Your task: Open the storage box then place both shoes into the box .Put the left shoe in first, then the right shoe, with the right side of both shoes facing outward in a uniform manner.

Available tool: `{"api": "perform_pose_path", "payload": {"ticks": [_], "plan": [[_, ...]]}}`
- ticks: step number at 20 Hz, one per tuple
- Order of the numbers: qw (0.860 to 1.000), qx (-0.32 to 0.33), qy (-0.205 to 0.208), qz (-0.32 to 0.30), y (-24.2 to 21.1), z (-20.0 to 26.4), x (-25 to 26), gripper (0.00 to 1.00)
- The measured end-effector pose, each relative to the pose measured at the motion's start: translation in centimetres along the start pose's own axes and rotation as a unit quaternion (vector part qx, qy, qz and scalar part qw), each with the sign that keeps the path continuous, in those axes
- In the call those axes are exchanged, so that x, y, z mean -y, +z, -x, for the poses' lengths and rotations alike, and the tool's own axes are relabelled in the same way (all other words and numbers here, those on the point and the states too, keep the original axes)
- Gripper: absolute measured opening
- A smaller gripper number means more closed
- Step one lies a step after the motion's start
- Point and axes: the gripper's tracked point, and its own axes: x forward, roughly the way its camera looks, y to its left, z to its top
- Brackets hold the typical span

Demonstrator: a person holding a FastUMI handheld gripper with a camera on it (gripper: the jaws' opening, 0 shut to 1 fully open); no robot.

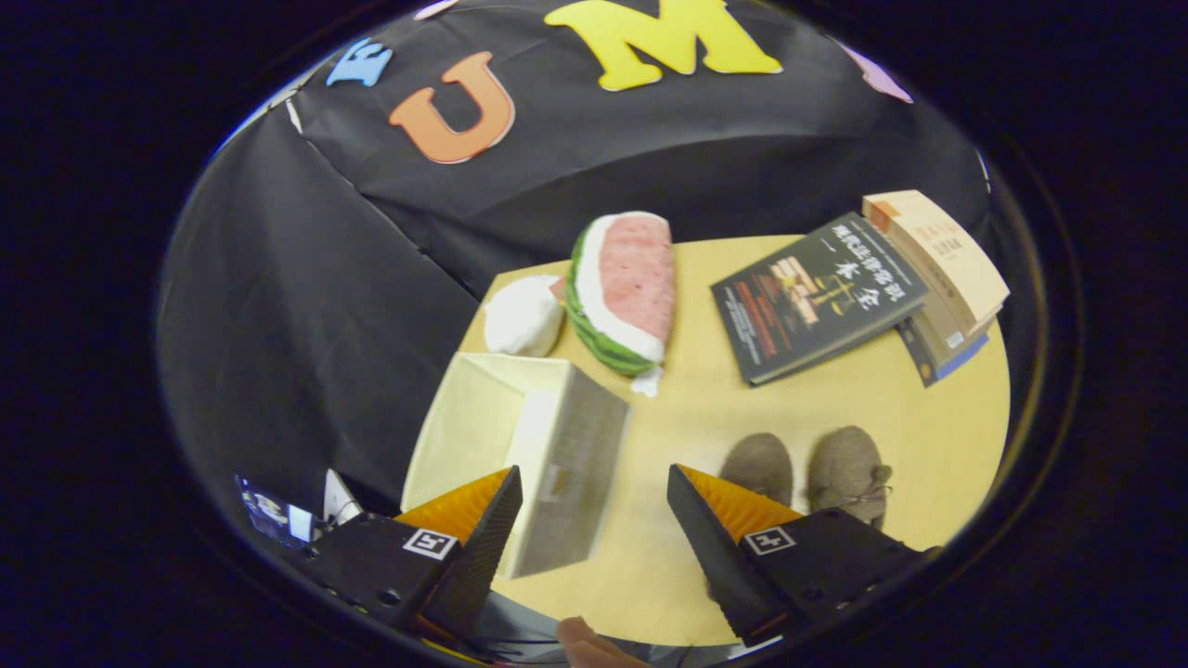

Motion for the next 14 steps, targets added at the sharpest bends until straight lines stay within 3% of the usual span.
{"api": "perform_pose_path", "payload": {"ticks": [7, 14], "plan": [[0.997, -0.045, -0.061, -0.013, -6.9, -1.7, 9.9, 0.96], [0.992, -0.08, -0.099, 0.001, -10.6, -5.0, 14.3, 0.94]]}}
